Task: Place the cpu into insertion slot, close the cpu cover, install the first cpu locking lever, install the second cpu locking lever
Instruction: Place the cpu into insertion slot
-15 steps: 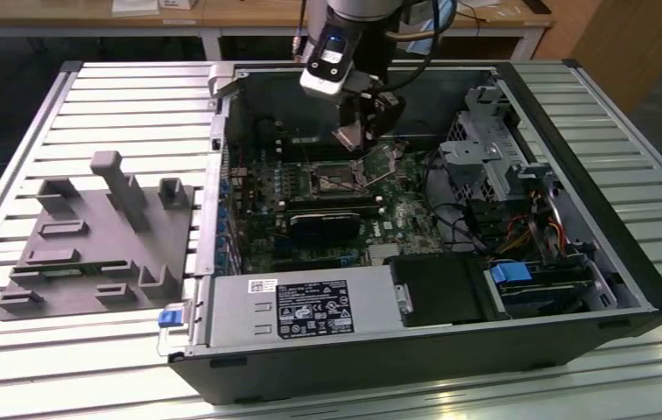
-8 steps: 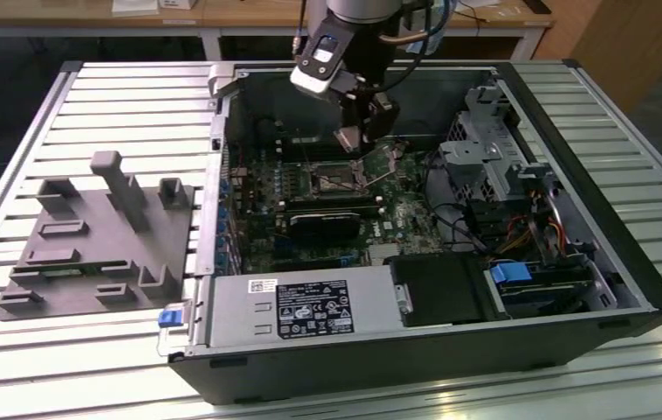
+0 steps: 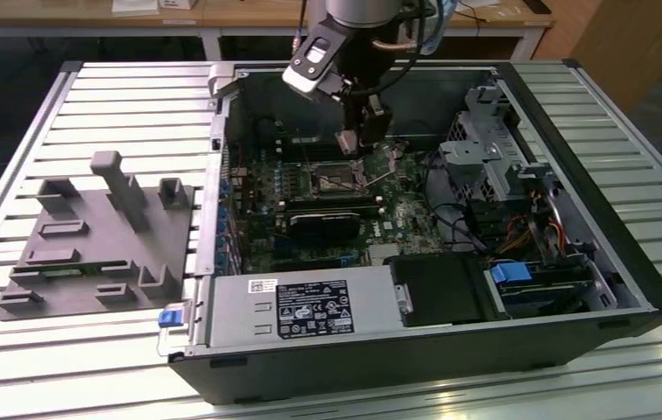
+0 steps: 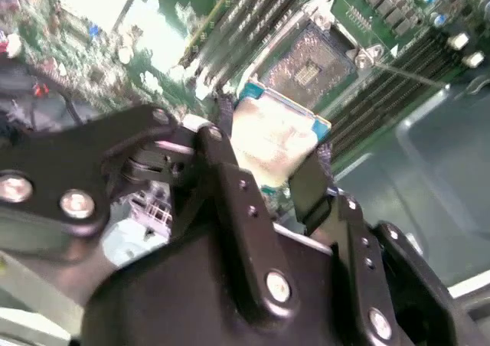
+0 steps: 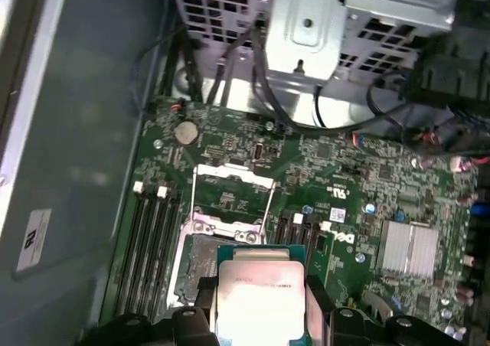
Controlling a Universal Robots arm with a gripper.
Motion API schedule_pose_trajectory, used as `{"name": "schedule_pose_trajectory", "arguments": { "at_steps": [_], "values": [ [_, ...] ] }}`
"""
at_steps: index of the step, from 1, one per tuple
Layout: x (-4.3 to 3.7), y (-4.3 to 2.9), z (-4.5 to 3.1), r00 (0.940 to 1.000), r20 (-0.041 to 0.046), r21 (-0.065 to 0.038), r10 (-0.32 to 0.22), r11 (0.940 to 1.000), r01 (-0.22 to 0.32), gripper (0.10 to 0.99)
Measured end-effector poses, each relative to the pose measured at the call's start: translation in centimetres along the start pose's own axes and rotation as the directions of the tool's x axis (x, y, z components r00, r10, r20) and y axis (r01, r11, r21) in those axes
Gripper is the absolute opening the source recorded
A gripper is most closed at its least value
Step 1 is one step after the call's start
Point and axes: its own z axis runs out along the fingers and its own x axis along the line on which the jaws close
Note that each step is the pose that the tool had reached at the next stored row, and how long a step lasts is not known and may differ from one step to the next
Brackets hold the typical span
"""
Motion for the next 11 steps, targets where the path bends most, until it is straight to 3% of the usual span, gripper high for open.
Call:
{"name": "schedule_pose_trajectory", "arguments": {
  "at_steps": [6, 11],
  "values": [
    [0.00, -0.04, 0.45, 0.9968, 0.0068, 0.000, 0.080, 0.9968, -0.080, 0.541],
    [0.00, -0.11, 0.69, 0.9921, 0.0063, 0.000, 0.125, 0.9921, -0.125, 0.541]
  ]
}}
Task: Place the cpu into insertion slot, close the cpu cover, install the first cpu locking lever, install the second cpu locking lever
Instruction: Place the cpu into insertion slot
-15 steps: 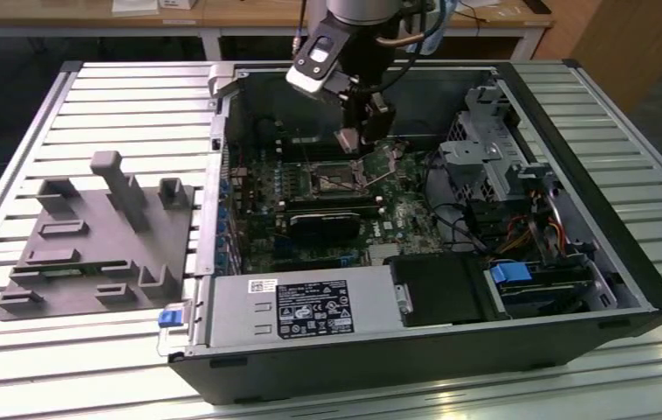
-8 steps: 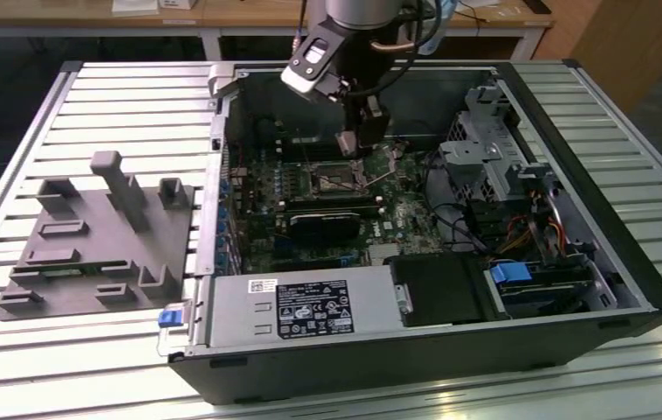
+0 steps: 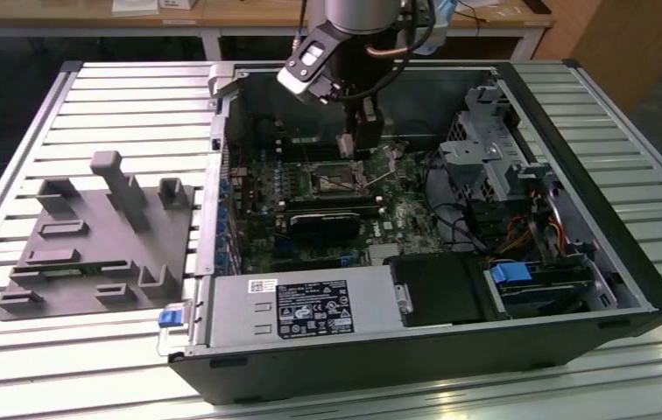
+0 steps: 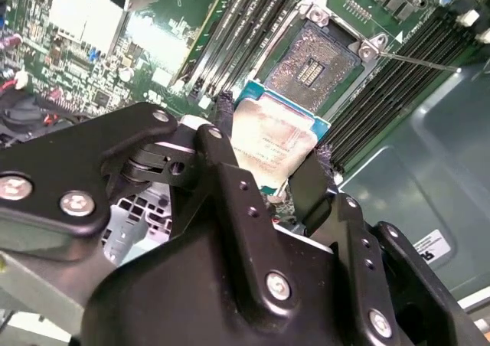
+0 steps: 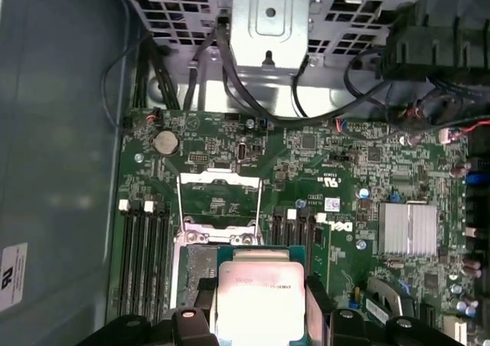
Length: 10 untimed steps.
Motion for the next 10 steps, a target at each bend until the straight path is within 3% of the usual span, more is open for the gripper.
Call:
{"name": "schedule_pose_trajectory", "arguments": {
  "at_steps": [4, 10],
  "values": [
    [0.01, -0.11, 0.10, 0.9997, -0.0136, 0.000, 0.020, 0.9998, -0.020, 0.541],
    [0.05, -0.41, 0.50, 0.9996, -0.0163, 0.000, 0.024, 0.9997, -0.024, 0.541]
  ]
}}
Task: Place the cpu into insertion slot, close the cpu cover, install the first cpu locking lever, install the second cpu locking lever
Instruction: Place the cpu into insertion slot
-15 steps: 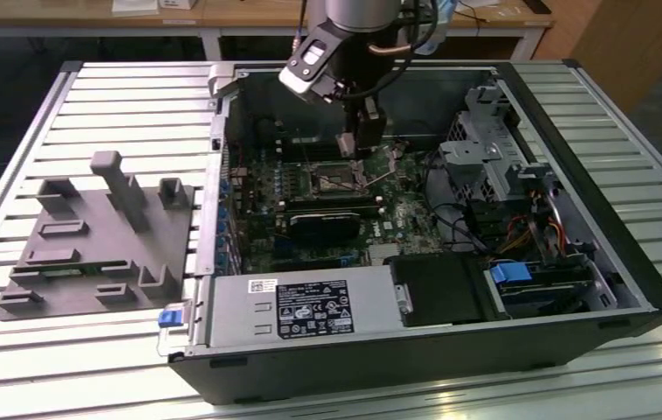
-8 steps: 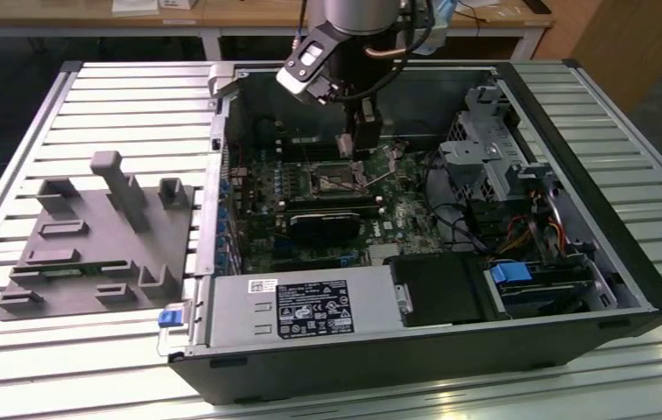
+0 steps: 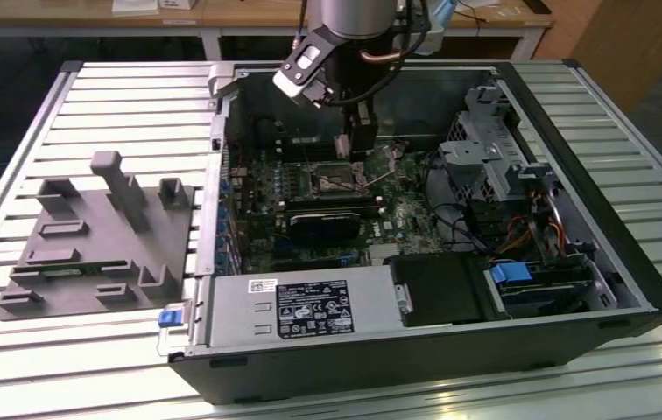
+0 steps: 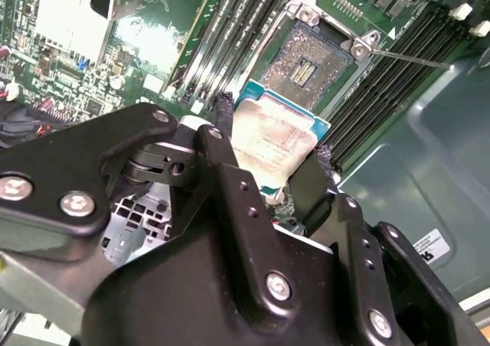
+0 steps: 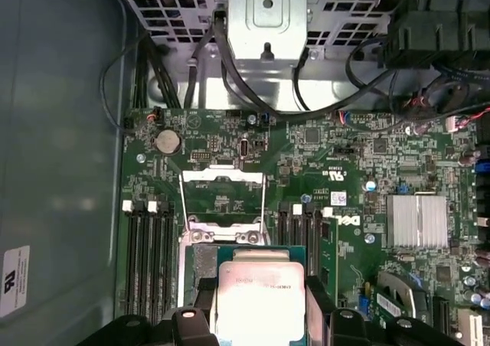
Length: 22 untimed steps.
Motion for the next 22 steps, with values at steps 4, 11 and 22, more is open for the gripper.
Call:
{"name": "schedule_pose_trajectory", "arguments": {
  "at_steps": [4, 11, 22],
  "values": [
    [0.34, -0.23, 0.54, 1.0000, -0.0008, 0.000, 0.000, 1.0000, 0.000, 0.541],
    [0.83, -0.52, 1.46, 1.0000, -0.0008, 0.000, 0.000, 1.0000, 0.000, 0.541],
    [0.87, -0.94, 3.28, 1.0000, -0.0010, 0.000, -0.002, 1.0000, 0.002, 0.541]
  ]
}}
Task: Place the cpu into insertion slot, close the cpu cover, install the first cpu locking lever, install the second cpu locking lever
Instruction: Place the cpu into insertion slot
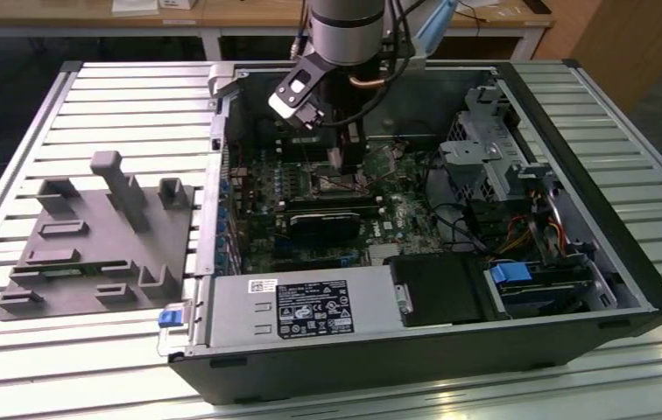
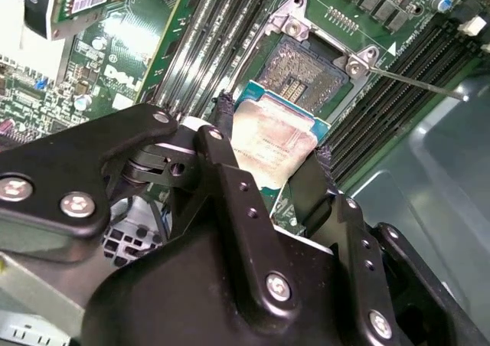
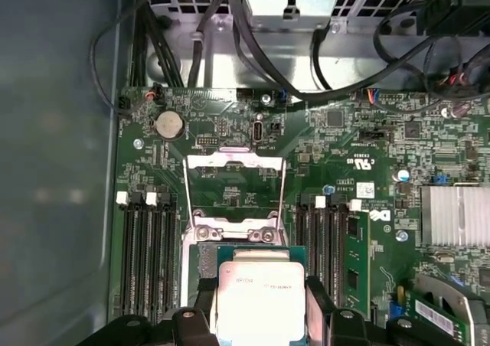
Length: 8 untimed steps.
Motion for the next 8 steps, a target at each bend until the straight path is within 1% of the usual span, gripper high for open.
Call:
{"name": "schedule_pose_trajectory", "arguments": {
  "at_steps": [8],
  "values": [
    [0.25, -0.19, 0.97, 0.9999, -0.0012, 0.000, -0.013, 0.9999, 0.013, 0.541]
  ]
}}
